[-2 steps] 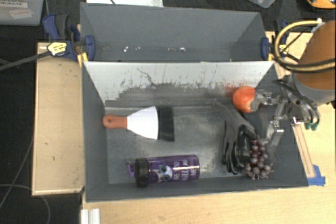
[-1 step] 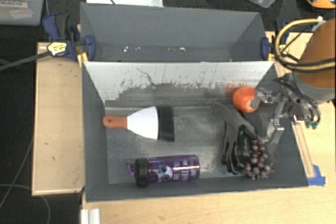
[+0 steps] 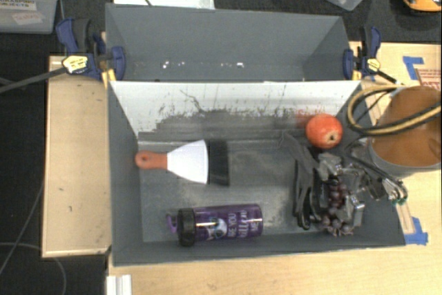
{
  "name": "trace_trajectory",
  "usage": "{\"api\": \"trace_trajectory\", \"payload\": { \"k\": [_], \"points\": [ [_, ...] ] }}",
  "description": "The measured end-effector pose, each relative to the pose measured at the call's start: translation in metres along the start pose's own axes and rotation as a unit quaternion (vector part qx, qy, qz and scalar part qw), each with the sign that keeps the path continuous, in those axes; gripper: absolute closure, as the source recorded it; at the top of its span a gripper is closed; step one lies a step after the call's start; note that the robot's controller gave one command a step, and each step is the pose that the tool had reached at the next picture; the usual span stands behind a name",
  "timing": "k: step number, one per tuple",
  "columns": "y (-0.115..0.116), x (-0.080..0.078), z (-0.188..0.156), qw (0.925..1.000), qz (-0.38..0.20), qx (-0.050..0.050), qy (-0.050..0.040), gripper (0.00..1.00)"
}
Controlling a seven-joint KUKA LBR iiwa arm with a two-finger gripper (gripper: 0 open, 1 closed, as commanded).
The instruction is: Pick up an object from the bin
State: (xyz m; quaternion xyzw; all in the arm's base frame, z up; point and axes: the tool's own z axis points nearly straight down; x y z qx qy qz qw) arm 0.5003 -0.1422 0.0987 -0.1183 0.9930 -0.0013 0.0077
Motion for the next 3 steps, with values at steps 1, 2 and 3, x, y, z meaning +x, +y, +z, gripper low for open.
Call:
{"api": "trace_trajectory", "payload": {
  "k": [1, 2, 3],
  "points": [
    [0.032, 0.002, -0.062, 0.9681, -0.251, 0.000, 0.0004, 0.00],
    [0.000, -0.002, -0.003, 0.9999, 0.012, 0.002, -0.0085, 0.00],
    [0.027, 0.003, 0.013, 0.9367, -0.350, 0.008, -0.0099, 0.00]
  ]
}}
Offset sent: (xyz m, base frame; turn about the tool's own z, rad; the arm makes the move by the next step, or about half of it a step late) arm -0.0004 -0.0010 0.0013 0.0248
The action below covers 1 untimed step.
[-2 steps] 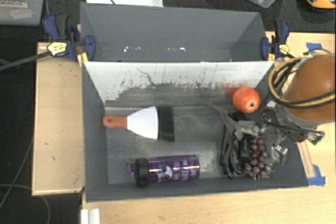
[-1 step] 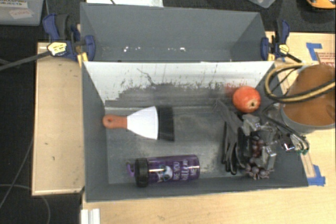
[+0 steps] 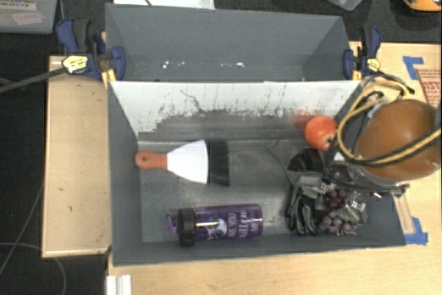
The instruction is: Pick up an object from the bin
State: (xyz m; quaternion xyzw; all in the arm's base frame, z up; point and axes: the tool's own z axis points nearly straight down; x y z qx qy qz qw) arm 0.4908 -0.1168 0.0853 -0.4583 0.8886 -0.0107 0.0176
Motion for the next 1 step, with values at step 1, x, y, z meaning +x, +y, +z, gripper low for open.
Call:
{"api": "trace_trajectory", "payload": {
  "k": [1],
  "points": [
    [-0.0160, -0.0035, 0.0081, 0.9570, 0.290, -0.012, -0.0077, 1.00]
  ]
}}
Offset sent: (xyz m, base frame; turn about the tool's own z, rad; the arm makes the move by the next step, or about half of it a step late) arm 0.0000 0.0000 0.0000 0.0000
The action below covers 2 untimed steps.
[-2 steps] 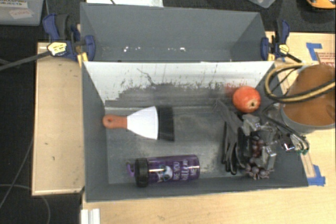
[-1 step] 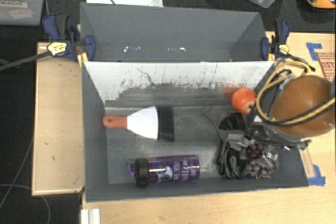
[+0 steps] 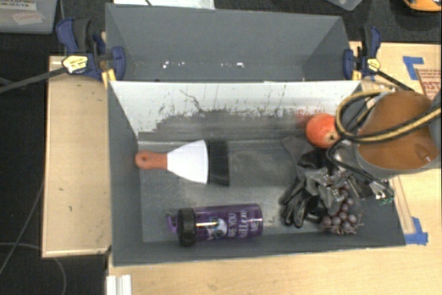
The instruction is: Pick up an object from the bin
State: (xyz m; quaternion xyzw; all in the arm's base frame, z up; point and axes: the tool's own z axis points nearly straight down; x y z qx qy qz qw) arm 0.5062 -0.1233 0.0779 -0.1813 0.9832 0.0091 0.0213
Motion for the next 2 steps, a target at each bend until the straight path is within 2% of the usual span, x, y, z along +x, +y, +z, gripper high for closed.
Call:
{"api": "trace_trajectory", "payload": {
  "k": [1, 2],
  "points": [
    [-0.002, -0.002, 0.002, 0.9993, 0.037, -0.004, 0.0019, 1.00],
    [0.001, -0.004, -0.011, 0.9995, 0.033, -0.004, 0.0003, 1.00]
  ]
}}
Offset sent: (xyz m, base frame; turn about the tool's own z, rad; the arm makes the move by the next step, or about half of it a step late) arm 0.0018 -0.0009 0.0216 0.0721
